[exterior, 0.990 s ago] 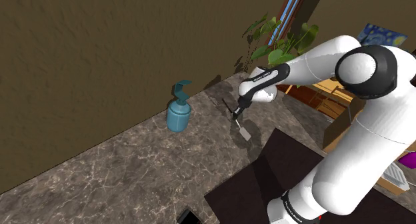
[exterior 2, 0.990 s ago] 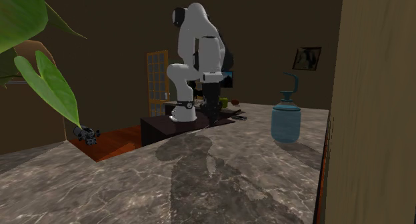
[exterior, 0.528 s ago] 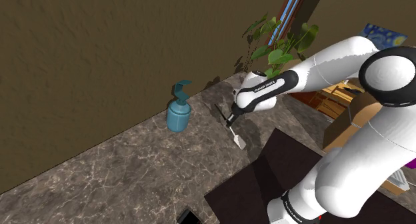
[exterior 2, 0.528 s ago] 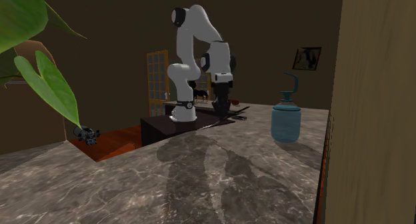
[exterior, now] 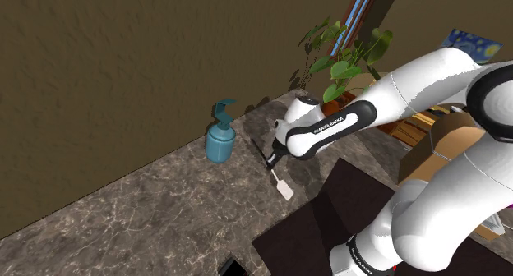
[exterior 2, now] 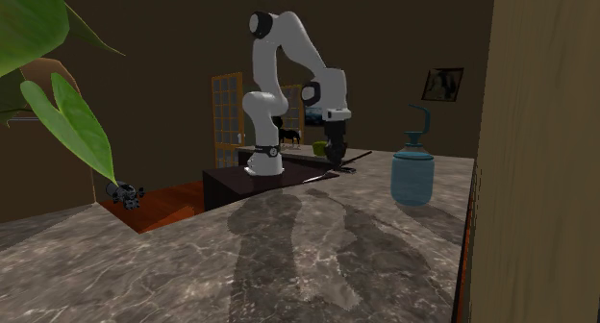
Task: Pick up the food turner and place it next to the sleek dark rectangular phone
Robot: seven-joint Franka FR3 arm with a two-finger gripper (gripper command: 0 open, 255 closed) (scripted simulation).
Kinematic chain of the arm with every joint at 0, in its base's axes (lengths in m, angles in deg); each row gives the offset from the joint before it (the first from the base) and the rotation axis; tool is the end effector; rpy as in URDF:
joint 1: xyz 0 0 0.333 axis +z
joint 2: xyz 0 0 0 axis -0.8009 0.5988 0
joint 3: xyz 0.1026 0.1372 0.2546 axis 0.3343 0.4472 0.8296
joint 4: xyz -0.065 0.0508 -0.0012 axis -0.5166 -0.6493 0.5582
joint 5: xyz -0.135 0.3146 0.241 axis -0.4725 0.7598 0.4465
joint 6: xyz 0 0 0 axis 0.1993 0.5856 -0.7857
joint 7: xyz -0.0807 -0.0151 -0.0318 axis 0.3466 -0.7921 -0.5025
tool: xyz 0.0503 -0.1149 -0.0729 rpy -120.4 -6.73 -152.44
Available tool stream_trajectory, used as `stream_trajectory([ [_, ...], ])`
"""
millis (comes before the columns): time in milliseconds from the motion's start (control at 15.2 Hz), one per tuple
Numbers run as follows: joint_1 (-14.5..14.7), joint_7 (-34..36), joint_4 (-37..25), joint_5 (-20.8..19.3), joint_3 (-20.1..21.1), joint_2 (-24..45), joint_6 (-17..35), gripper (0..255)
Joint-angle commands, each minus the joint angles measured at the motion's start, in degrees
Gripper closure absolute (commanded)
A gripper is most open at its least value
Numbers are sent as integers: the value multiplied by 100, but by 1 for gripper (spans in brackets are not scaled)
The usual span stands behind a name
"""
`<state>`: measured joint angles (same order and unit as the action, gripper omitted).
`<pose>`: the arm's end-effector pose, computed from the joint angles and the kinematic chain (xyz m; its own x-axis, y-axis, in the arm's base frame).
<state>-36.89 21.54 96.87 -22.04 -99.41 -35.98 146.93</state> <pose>0.4361 0.0425 0.1829 0.9606 0.2700 0.0658 0.2706 -0.9627 -0.0006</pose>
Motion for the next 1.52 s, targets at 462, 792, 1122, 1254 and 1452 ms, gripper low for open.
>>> stream_trajectory([
  [462, 707, 1822, 259, -200, 920, -263, 0, 255],
  [792, 1104, 2786, 116, -255, 1440, -154, -45, 255],
  [1122, 1487, 3748, -214, -384, 1906, 97, -145, 255],
  [1254, 1639, 4130, -396, -464, 2067, 233, -202, 255],
  [1452, 1869, 4695, -719, -613, 2279, 473, -310, 255],
])
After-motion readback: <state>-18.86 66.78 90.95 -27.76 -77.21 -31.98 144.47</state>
